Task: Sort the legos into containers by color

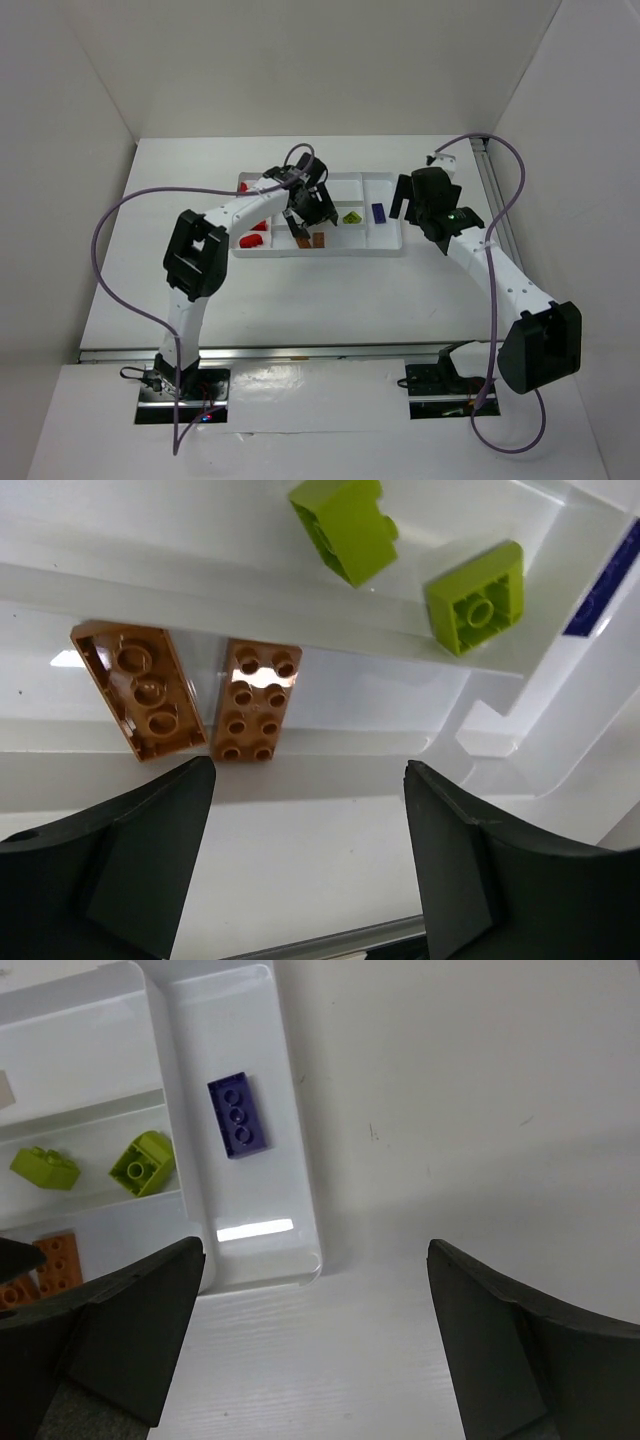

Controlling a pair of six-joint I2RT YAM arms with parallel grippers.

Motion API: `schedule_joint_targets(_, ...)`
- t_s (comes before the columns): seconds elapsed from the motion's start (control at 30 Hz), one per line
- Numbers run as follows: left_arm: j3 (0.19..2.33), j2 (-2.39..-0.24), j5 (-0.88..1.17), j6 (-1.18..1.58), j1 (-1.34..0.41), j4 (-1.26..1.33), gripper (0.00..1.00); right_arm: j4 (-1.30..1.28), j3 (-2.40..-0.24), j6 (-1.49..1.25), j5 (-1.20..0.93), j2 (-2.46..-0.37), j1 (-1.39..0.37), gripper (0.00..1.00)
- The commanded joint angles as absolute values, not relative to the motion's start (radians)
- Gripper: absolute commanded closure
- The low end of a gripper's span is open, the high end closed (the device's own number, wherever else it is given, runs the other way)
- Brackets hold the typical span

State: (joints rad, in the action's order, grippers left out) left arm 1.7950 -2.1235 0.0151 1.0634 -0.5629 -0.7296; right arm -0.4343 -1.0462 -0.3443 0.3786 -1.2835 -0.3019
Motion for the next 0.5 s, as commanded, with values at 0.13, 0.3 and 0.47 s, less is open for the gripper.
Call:
schedule_joint_targets(0.13, 1.792, -1.889, -0.057, 0.939, -0.609, -0.651, 0.13, -0.452, -1.058, -0.434, 0.485, -1.262, -0.296, 0.0)
schedule_joint_targets(0.3, 1.639, -1.712, -0.078, 0.813, -0.618, -0.534, 0.13, -0.463, -1.048, -0.485, 0.537, -1.25, -0.296, 0.0)
schedule_joint_targets(0.47, 1.557, -1.565, -0.167, 0.723, -0.618, -0.522, 0.13, -0.442, -1.023, -0.505, 0.515, -1.215, -0.296, 0.0)
